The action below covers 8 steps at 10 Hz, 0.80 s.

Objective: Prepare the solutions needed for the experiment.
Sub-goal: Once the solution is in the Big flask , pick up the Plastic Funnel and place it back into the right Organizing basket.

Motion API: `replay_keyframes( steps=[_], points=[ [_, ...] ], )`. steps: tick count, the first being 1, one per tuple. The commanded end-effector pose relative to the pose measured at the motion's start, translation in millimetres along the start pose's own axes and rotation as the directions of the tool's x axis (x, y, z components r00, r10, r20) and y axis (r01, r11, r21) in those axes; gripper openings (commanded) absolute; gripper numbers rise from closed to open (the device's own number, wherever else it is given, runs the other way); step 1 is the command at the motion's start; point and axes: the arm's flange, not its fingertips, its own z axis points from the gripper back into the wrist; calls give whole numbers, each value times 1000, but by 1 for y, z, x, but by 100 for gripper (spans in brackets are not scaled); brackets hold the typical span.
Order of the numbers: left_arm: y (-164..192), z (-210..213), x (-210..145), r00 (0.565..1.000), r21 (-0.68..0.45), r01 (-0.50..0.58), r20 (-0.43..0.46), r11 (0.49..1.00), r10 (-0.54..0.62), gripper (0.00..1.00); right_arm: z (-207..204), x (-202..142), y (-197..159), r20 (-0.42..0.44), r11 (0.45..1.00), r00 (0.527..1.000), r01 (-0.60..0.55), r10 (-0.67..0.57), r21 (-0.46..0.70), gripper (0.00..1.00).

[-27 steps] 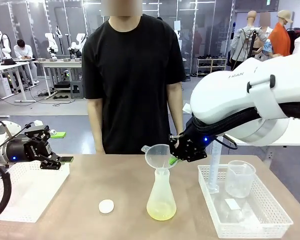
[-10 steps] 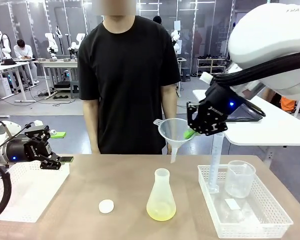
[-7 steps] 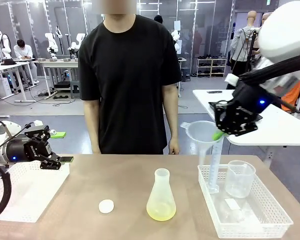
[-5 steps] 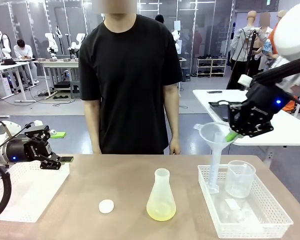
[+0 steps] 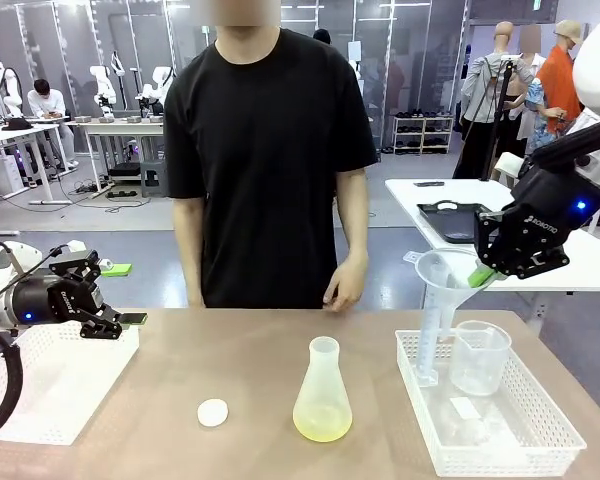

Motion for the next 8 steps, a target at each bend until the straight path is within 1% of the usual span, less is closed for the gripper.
replay_keyframes(
  steps=[1,2,3,4,6,8],
  points=[
    [-2,-1,1,1000,-11,4,9,1000,-4,100,-2,2,3,11,1000,1000,1,-1,1,0],
    [-2,-1,1,1000,-11,4,9,1000,-4,100,0,0,0,0,1000,1000,0,0,0,4],
    [-2,-1,1,1000,-11,4,9,1000,-4,100,-17,-1,-2,-66,1000,998,-9,8,-12,4],
    [-2,-1,1,1000,-11,4,9,1000,-4,100,-23,-3,-14,-97,999,995,14,-16,-31,4],
    [-2,-1,1,1000,-11,4,9,1000,-4,100,-26,-12,-37,-130,994,988,69,-79,-83,4],
    [-2,-1,1,1000,-11,4,9,1000,-4,100,-40,-19,-67,-159,983,977,117,-139,-140,4]
  ],
)
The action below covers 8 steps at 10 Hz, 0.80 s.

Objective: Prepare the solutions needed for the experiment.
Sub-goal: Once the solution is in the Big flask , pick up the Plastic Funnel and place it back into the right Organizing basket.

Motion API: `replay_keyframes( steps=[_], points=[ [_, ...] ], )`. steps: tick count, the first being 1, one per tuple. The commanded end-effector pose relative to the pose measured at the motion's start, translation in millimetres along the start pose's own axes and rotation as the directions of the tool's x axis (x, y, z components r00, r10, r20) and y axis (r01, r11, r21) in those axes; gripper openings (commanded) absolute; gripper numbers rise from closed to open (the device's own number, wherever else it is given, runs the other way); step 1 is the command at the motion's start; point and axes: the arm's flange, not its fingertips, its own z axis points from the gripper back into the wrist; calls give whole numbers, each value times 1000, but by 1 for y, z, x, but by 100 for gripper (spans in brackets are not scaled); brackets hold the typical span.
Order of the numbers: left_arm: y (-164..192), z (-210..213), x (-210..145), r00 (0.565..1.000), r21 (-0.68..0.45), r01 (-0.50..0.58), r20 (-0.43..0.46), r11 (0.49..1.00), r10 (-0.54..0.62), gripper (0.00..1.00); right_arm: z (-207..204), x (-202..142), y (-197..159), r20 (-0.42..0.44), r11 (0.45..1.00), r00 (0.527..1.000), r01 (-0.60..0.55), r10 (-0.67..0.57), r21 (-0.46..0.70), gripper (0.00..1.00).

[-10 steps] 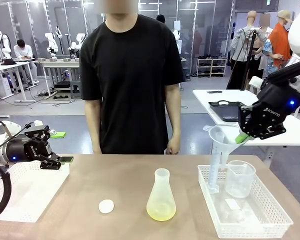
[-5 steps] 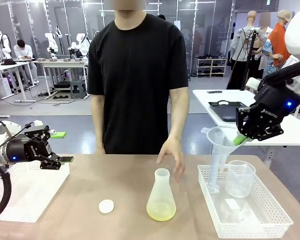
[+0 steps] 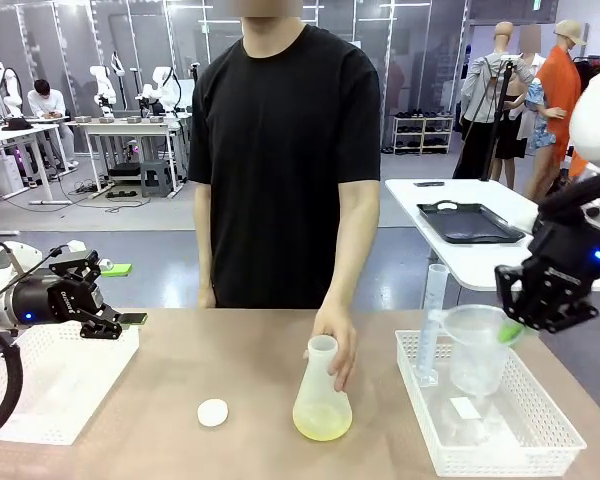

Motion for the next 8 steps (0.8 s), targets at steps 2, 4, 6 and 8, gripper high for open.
replay_keyframes(
  steps=[2,4,6,8],
  points=[
    [-2,-1,1,1000,-11,4,9,1000,-4,100,-23,4,-32,25,994,997,72,-71,-79,4],
    [-2,-1,1,1000,-11,4,9,1000,-4,100,-45,13,-45,52,992,994,99,-95,-75,4],
    [-2,-1,1,1000,-11,4,9,1000,-4,100,-61,20,-49,65,990,994,93,-86,-109,4],
    [-2,-1,1,1000,-11,4,9,1000,-4,100,-74,31,-49,89,989,993,88,-78,-120,23]
  ],
)
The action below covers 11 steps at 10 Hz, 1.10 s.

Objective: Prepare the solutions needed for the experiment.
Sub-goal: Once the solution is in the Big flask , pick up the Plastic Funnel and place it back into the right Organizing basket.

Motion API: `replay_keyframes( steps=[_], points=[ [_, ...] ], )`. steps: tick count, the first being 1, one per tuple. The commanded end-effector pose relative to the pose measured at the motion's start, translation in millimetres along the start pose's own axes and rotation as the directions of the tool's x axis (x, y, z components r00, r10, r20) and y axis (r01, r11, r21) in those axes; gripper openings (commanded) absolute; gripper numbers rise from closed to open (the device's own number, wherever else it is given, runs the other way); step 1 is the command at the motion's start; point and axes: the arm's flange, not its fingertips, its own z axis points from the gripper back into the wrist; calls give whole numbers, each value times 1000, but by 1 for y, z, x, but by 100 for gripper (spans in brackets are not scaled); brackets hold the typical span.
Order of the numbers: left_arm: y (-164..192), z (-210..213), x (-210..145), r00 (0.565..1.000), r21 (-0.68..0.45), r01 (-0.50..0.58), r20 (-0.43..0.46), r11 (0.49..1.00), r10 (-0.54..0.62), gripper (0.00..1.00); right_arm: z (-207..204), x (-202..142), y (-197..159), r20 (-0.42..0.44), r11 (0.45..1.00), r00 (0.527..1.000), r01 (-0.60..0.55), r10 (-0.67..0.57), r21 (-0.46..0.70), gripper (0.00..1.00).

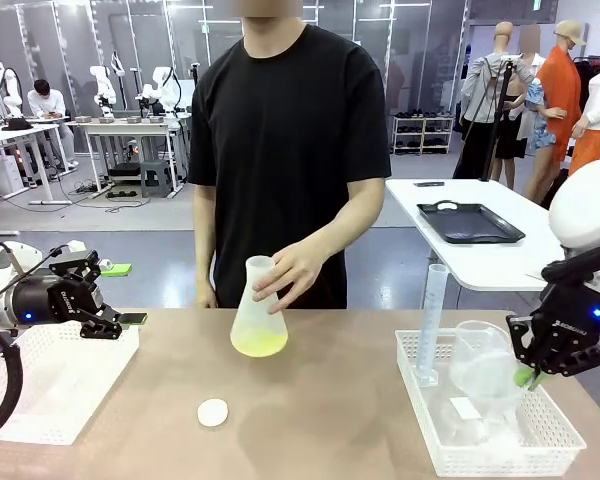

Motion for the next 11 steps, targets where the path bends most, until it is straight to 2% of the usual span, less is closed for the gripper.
replay_keyframes(
  steps=[1,2,3,4,5,11],
  points=[
    [-2,-1,1,1000,-11,4,9,1000,-4,100,-13,7,4,14,1000,1000,2,-2,-31,33],
    [-2,-1,1,1000,-11,4,9,1000,-4,100,-16,6,5,11,999,1000,-3,3,-37,27],
    [-2,-1,1,1000,-11,4,9,1000,-4,100,-17,6,6,23,999,1000,-10,11,-41,53],
    [-2,-1,1,1000,-11,4,9,1000,-4,100,-19,6,8,26,999,1000,-12,13,-31,47],
    [-2,-1,1,1000,-11,4,9,1000,-4,100,-13,7,3,0,1000,1000,-11,11,-17,73],
    [-2,-1,1,1000,-11,4,9,1000,-4,100,-13,7,3,0,1000,1000,-11,11,-17,73]
  ],
)
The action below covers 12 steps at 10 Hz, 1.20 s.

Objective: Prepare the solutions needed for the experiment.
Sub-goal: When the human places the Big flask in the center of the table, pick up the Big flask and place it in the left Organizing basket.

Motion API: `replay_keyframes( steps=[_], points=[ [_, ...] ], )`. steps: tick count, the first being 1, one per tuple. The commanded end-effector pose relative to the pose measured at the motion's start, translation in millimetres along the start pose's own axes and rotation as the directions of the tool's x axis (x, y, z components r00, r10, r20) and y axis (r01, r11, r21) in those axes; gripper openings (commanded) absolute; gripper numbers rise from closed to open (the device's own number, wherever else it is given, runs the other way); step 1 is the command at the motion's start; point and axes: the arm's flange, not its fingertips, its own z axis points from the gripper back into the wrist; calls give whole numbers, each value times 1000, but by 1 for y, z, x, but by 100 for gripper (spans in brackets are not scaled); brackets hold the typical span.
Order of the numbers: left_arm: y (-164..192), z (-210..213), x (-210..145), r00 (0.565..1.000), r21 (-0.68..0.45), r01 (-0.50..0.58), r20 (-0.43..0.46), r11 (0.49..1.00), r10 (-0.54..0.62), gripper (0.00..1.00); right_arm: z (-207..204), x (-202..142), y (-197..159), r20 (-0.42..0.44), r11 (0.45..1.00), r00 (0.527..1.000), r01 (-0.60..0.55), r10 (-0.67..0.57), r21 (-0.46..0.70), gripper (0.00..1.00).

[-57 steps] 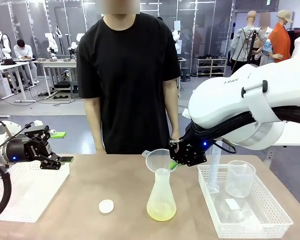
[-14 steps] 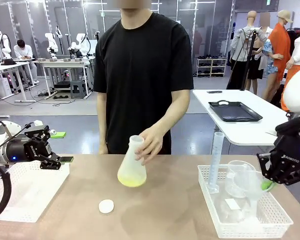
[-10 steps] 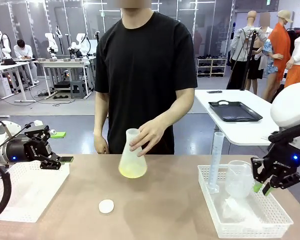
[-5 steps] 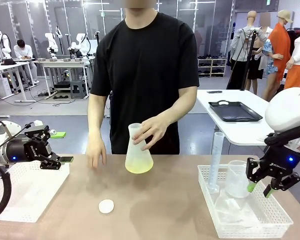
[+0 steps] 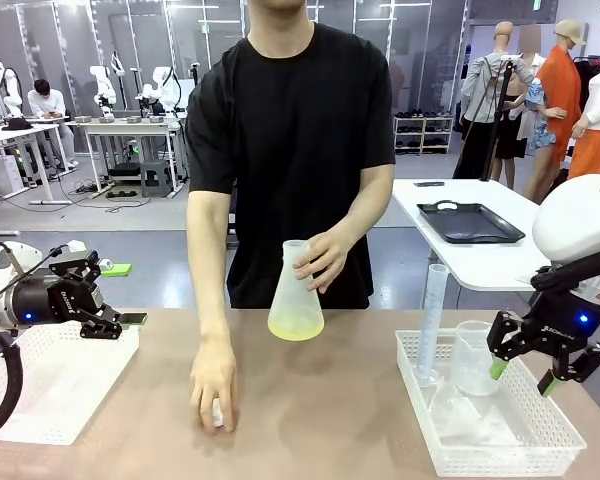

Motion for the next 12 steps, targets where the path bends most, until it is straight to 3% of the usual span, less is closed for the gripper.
replay_keyframes(
  steps=[1,8,10,12],
  points=[
    [-2,-1,1,1000,-11,4,9,1000,-4,100,0,-1,0,-1,1000,1000,0,0,-4,73],
    [-2,-1,1,1000,-11,4,9,1000,-4,100,0,0,0,0,1000,1000,0,0,0,73],
    [-2,-1,1,1000,-11,4,9,1000,-4,100,23,-7,18,43,949,996,60,-77,310,73],
    [-2,-1,1,1000,-11,4,9,1000,-4,100,36,-5,22,45,884,994,69,-101,462,73]
  ],
)
